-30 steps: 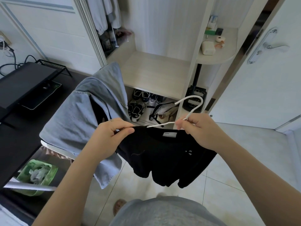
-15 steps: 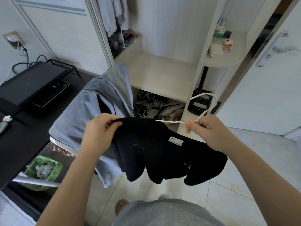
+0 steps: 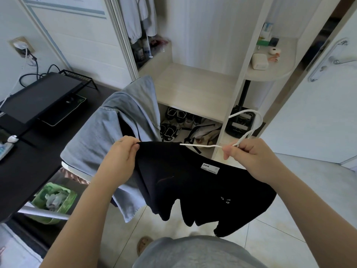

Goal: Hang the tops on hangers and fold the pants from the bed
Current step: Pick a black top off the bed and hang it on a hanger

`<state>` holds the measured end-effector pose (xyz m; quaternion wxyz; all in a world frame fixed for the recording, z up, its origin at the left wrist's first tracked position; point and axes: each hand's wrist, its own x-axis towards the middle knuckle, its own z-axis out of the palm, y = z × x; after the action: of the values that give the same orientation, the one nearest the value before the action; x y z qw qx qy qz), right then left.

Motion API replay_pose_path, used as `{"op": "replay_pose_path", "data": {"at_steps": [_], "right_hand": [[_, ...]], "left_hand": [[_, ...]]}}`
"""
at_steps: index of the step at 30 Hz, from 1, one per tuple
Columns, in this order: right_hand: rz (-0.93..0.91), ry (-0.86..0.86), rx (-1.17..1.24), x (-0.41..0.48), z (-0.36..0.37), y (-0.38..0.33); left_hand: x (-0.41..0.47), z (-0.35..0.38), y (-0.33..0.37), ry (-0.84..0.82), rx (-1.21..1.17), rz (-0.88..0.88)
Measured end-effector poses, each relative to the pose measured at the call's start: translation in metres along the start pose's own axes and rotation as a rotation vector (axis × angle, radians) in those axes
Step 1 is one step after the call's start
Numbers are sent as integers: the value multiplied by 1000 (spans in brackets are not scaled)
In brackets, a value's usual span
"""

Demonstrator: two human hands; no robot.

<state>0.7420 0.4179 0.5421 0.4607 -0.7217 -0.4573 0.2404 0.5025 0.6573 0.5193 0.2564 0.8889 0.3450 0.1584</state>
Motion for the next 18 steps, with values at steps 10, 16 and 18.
{"op": "replay_pose_path", "data": {"at_steps": [10, 16, 18], "right_hand": [[43, 11, -41, 11, 20, -1], [110, -124, -227, 14, -6, 40], [262, -217, -254, 11, -19, 61]], "left_hand": [[0, 28, 52, -84, -27, 237], [3, 20, 45, 80, -75, 173], [6, 13, 37, 118, -76, 139]]}}
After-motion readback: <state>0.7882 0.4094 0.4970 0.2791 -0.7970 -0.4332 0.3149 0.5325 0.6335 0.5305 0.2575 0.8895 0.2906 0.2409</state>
